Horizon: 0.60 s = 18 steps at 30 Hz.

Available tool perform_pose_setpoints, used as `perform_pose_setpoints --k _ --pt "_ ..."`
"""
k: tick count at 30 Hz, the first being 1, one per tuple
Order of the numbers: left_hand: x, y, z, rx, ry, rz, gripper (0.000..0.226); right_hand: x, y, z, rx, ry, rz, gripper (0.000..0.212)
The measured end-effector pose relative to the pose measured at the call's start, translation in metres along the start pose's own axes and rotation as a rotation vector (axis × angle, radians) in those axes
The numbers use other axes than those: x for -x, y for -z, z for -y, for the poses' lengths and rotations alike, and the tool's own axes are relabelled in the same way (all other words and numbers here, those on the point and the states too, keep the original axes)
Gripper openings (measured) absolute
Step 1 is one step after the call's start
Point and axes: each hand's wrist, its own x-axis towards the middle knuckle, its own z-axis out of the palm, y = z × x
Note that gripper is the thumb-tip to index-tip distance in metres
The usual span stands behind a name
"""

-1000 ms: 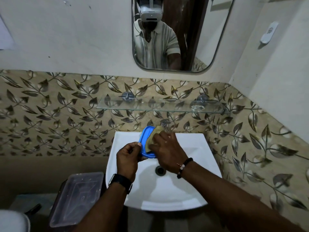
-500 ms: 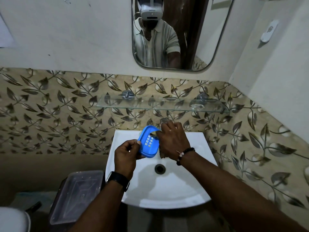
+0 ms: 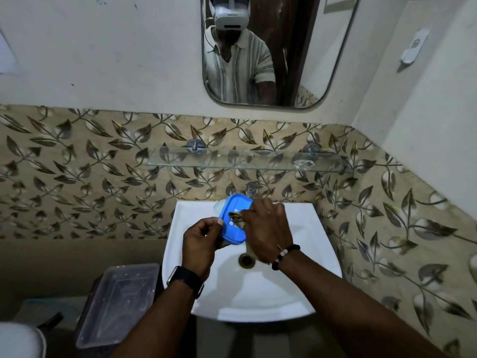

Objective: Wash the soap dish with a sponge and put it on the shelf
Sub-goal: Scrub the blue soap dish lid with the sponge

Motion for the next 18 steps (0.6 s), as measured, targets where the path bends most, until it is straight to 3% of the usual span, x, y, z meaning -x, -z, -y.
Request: perform_pose_setpoints --k 3,6,13,18 --pt "0.004 -0.005 -0.002 -0.028 0.002 0.021 0.01 -0.003 -0.007 -0.012 0.182 -0.026 -0.128 0.011" --pt "0.006 -0.004 -0.003 -0.044 0.004 0.034 0.008 -0.008 -0.004 -0.02 0.212 0.027 -0.193 0.012" --pt "-0.002 0.007 -0.004 -0.023 0.019 -0.013 0.009 0.018 -0.008 0.018 -0.321 0.058 0.05 0.031" --pt "-0.002 0.012 -0.005 -0.022 0.06 -0.028 0.01 0.025 -0.01 0.017 -0.387 0.142 0.148 0.039"
